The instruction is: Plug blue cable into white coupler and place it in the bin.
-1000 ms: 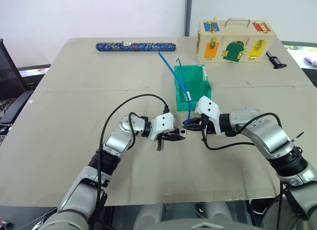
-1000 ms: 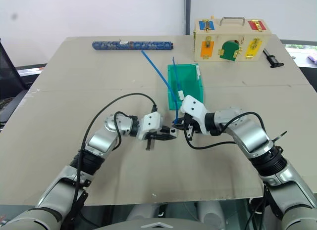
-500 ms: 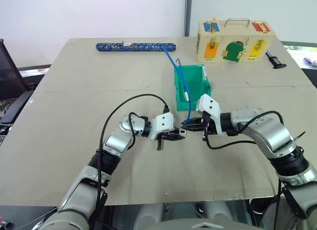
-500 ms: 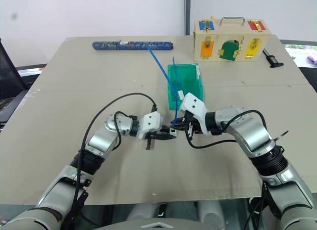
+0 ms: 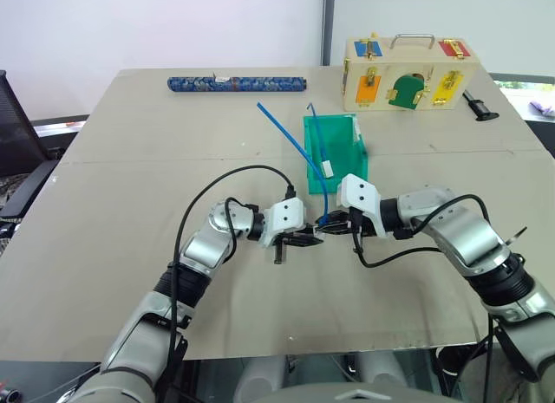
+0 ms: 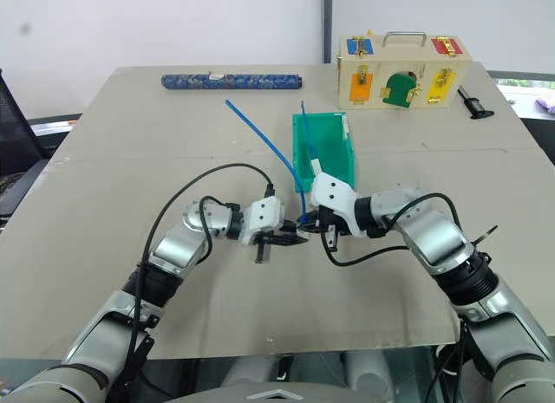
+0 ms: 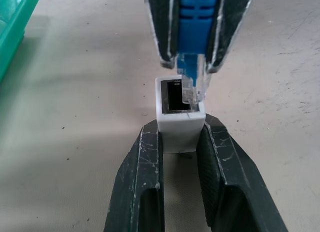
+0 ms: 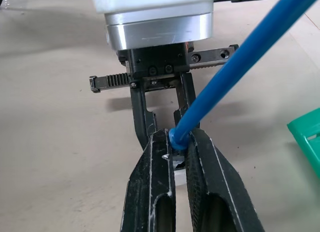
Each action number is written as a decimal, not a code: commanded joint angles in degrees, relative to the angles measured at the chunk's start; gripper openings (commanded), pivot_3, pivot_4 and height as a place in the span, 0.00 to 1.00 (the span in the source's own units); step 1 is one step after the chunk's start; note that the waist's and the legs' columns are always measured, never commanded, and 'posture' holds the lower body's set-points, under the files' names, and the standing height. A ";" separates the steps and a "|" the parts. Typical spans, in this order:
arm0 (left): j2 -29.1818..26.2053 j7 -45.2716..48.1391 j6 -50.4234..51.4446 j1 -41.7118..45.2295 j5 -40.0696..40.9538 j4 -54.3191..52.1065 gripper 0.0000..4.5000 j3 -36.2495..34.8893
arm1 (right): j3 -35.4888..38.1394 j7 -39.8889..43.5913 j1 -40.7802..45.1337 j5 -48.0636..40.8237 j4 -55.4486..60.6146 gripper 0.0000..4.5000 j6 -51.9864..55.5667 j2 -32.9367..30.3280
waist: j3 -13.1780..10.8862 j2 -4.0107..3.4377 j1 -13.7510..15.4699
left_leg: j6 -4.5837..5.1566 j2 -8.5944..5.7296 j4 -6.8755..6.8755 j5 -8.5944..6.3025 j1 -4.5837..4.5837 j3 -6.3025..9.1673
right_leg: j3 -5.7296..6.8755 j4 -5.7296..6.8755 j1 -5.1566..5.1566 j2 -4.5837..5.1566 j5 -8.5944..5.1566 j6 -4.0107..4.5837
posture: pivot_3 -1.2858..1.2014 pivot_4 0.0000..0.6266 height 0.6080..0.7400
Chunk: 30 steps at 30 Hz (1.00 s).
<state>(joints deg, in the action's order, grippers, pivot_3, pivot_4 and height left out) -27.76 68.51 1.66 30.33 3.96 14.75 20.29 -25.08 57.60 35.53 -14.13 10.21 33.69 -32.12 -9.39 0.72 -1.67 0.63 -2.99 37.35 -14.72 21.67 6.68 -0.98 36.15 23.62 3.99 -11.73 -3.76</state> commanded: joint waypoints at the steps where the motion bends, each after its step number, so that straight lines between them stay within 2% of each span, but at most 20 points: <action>1: -0.29 -0.23 -0.15 -1.11 -0.95 -1.30 0.07 0.42 | -2.23 1.14 0.55 2.60 -3.51 0.00 0.27 0.12 | 0.01 0.00 -0.03 | 0.00 0.00 0.00 0.00 -0.01 -0.01 | 0.00 0.01 -0.01 0.00 0.00 0.00 | 0.52 0.24 1.00; 15: -0.61 -1.05 0.49 -2.28 -1.18 -3.30 0.07 0.49 | -6.54 9.77 3.19 6.44 -6.56 0.00 -0.04 -3.46 | 0.04 -0.01 -0.04 | 0.00 -0.01 0.00 0.00 0.00 0.01 | 0.00 0.01 -0.01 0.02 -0.01 0.00 | 0.52 0.24 1.00; 22: -0.31 -1.45 0.54 -2.14 -1.26 -3.38 0.07 0.53 | -9.19 11.41 7.39 8.65 -12.02 0.00 -0.36 0.07 | 0.18 0.05 -0.05 | 0.00 0.00 0.00 0.00 -0.02 0.01 | 0.00 0.01 -0.01 0.01 0.00 0.00 | 0.52 0.24 1.00; 30: -0.14 -2.15 0.78 -2.45 -1.29 -3.79 0.07 0.48 | -10.61 14.36 7.99 10.79 -16.15 0.00 -3.02 1.85 | 0.42 0.03 -0.22 | 0.00 -0.01 0.00 0.00 -0.05 0.02 | 0.00 0.03 -0.03 0.01 0.00 0.01 | 0.52 0.24 1.00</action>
<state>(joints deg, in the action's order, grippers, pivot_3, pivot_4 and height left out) -27.83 66.34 2.22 28.53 3.31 12.38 20.32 -31.19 71.43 45.58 -6.80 -2.38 29.95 -30.00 -8.97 0.74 -1.90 0.62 -3.00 37.36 -14.72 21.62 6.70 -0.98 36.18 23.60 3.99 -11.73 -3.75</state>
